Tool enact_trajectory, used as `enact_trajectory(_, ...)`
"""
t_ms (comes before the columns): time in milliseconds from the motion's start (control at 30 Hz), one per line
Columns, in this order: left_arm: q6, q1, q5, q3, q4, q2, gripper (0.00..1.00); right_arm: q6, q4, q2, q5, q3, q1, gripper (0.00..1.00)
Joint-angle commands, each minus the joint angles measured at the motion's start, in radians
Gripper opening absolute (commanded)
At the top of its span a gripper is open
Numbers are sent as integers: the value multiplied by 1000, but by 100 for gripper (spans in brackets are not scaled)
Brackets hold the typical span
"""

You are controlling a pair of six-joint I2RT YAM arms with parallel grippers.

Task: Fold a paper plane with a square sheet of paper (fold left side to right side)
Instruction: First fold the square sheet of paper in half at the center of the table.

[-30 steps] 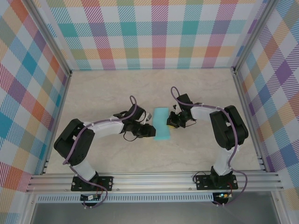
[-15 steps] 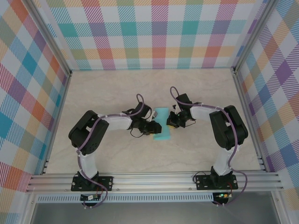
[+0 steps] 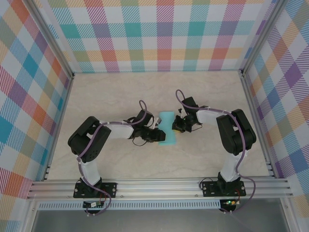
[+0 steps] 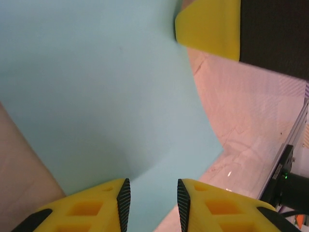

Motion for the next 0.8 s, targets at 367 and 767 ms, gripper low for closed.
enact_trajectory(367, 136, -39, 20, -27, -158, -53, 34, -18, -120, 76, 91, -20, 18, 9)
enact_trajectory(767, 181, -63, 22, -32, -241, -140, 35, -17, -124, 80, 93, -16, 25, 9)
